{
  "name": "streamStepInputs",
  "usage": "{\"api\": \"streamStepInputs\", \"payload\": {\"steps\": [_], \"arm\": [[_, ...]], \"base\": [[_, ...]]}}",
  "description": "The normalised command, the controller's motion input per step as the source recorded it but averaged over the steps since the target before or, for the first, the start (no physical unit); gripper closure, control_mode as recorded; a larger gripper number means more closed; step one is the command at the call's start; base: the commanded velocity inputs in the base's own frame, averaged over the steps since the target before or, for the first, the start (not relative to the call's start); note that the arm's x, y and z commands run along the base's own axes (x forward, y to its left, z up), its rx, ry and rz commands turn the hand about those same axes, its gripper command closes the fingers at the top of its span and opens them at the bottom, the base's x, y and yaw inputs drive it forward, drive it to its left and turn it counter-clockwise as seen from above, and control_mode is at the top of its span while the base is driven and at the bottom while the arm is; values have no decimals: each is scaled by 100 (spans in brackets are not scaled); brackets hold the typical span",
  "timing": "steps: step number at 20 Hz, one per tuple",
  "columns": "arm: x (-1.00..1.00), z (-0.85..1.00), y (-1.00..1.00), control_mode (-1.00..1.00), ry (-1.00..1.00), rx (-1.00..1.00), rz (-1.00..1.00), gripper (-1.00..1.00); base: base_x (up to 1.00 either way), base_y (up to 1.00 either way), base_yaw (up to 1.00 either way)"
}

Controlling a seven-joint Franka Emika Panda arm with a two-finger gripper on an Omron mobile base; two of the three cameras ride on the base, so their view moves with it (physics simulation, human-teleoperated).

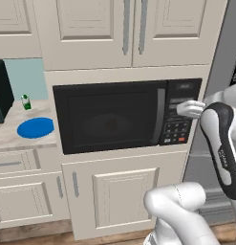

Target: Pick the hotdog bun from the counter and place it in the microwave. Then turn on the microwave.

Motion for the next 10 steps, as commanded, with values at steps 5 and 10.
{"api": "streamStepInputs", "payload": {"steps": [5, 10], "arm": [[0, -30, -21, -100, 32, 0, 0, 100], [-2, -54, -10, -100, 4, 0, 0, 100]], "base": [[0, 0, 0], [0, 0, 0]]}}
